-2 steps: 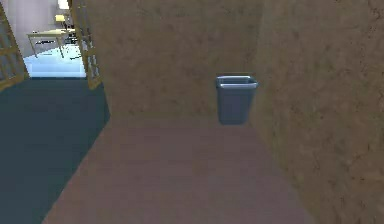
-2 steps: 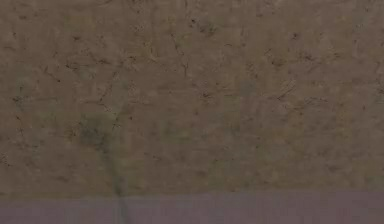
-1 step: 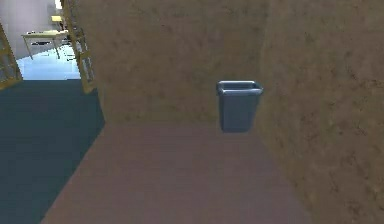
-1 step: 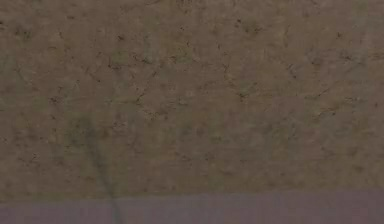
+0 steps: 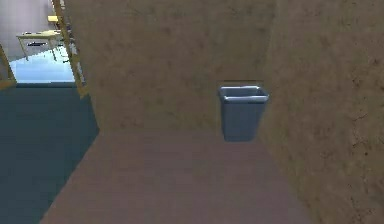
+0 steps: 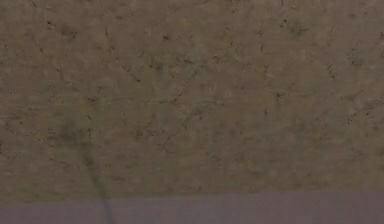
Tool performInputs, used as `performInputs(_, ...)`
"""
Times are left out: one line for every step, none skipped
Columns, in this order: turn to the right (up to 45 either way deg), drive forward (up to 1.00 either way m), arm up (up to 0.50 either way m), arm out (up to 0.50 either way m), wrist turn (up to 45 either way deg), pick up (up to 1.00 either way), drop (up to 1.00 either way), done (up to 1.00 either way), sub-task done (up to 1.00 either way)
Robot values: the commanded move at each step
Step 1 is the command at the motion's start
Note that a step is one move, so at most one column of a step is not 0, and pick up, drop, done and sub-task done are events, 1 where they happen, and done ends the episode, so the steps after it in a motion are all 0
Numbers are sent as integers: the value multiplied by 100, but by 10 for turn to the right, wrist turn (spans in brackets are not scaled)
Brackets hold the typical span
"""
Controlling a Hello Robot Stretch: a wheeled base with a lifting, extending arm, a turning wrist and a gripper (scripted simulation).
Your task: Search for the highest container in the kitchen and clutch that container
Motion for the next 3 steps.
performInputs(150,0,0,0,0,0,0,0,0)
performInputs(0,100,0,0,0,0,0,0,0)
performInputs(0,25,0,0,0,0,0,0,0)
